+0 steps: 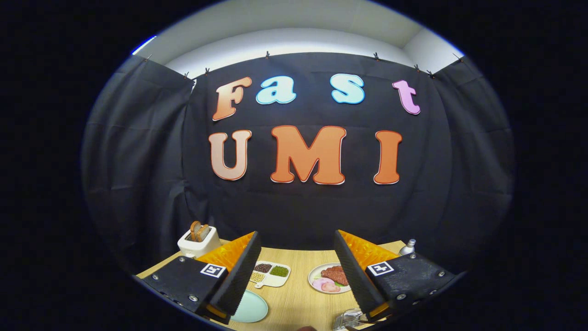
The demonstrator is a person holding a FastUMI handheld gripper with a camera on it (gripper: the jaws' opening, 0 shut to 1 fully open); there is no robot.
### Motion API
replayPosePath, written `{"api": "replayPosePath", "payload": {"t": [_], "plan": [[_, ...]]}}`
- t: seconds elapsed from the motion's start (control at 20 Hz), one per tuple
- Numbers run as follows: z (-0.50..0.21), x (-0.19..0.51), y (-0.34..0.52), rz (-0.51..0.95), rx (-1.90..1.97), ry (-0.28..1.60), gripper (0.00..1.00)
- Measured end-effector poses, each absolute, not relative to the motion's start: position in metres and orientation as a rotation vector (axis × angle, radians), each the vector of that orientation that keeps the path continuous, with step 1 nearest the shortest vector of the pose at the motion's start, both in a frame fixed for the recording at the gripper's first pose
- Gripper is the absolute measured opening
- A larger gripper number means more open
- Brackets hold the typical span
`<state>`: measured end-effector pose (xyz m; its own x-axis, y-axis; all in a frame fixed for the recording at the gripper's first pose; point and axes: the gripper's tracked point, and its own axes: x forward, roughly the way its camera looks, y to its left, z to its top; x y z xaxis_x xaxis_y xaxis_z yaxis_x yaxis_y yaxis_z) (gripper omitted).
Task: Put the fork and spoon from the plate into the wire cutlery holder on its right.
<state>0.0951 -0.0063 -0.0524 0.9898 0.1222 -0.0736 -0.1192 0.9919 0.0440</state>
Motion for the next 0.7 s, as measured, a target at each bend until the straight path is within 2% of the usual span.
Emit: {"api": "replayPosePath", "payload": {"t": [0.35, 0.7], "plan": [[-0.017, 0.097, 0.008, 0.125, 0.048, -0.048, 0.96], [-0.006, 0.102, 0.011, 0.088, 0.050, -0.076, 0.96]]}}
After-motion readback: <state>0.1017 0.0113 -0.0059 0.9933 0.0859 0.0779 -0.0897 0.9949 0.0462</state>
